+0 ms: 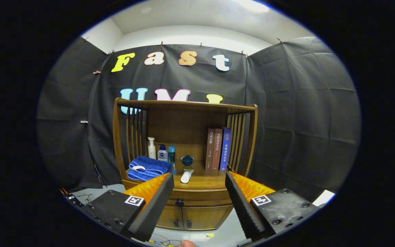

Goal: Pull open the drawer, take out the items inside it, and place them on the countertop above the cabinet.

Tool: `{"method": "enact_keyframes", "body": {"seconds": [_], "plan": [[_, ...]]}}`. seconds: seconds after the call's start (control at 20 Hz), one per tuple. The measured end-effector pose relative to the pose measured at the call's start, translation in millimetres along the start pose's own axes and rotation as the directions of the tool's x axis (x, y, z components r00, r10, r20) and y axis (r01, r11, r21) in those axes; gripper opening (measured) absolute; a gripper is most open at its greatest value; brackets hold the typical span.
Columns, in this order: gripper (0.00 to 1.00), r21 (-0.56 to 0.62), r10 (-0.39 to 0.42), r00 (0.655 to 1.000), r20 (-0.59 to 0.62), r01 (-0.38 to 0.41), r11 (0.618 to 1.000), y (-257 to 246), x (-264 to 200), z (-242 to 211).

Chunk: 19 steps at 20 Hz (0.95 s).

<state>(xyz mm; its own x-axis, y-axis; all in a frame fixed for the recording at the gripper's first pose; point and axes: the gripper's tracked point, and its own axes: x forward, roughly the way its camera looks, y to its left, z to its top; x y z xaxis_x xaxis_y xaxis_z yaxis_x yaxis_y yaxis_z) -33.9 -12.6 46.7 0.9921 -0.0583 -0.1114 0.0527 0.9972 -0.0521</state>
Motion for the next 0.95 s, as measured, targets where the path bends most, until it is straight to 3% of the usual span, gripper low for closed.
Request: {"method": "enact_keyframes", "body": {"seconds": [0.95], "plan": [[0.98, 0.0, 0.022, 1.0, -0.001, -0.022, 1.0, 7.2, -3.1, -1.5]]}}
